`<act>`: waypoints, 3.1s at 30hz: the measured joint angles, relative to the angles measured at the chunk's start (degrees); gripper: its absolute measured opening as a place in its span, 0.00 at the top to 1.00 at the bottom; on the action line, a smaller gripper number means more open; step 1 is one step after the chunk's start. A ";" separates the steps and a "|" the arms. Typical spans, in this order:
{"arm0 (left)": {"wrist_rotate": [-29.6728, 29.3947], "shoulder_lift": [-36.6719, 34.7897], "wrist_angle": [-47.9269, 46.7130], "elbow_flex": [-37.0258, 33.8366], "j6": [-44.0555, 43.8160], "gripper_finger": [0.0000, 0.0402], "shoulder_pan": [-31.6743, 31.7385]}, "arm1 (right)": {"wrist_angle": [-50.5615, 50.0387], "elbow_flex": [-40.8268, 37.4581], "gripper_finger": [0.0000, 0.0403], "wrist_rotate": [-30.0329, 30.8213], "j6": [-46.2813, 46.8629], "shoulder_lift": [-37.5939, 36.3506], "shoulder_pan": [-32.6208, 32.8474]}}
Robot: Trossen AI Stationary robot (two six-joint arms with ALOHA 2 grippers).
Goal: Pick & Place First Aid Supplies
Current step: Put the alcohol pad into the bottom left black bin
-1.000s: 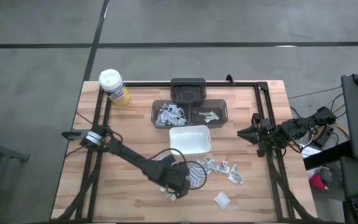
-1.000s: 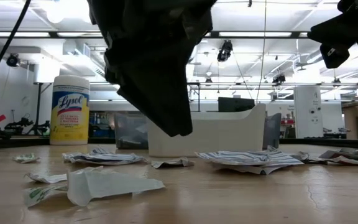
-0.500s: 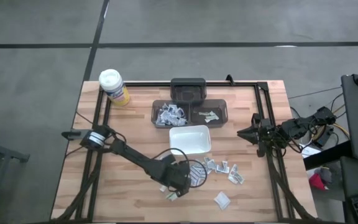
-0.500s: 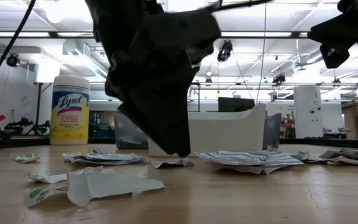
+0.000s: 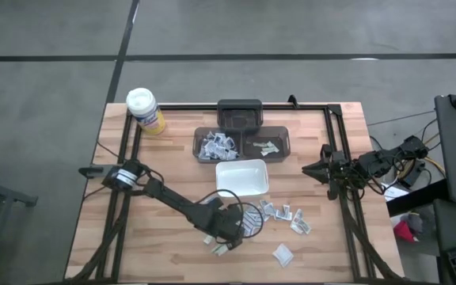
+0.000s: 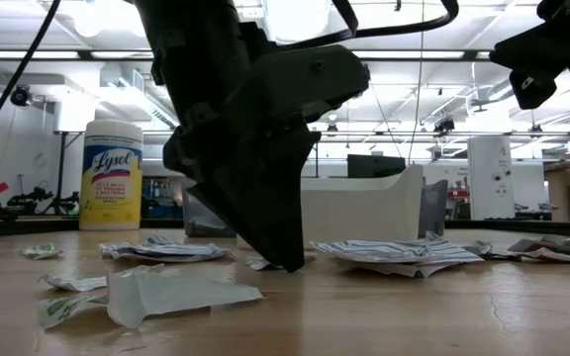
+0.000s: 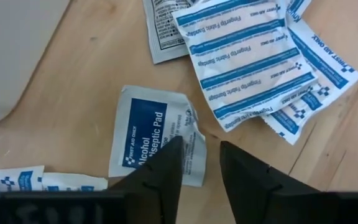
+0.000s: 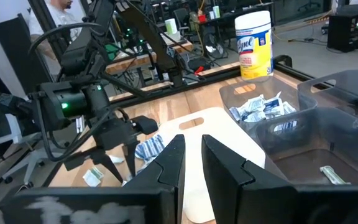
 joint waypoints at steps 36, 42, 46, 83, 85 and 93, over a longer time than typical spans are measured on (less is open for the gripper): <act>5.77 -0.06 1.97 0.61 -10.70 1.00 -1.22 | -0.13 -0.01 0.87 0.02 -0.20 -0.02 0.00; 5.88 -0.06 0.71 0.87 -10.96 1.00 -1.55 | -0.13 -0.02 0.87 0.00 -0.05 -0.02 -0.02; 6.35 -0.11 0.28 0.85 -11.44 1.00 -1.55 | -0.13 -0.01 0.87 0.00 -0.02 -0.07 -0.01; 4.37 -1.65 5.04 -1.98 -13.38 0.78 -0.76 | -0.11 -0.02 0.87 0.00 -0.03 -0.04 -0.01; 4.37 -1.76 6.47 -3.02 -14.13 0.78 -0.74 | -0.11 -0.02 0.87 0.00 -0.02 -0.02 0.00; 5.38 -2.14 7.85 -6.96 -20.21 0.79 -0.73 | -0.08 -0.02 0.87 0.00 -0.02 -0.02 0.00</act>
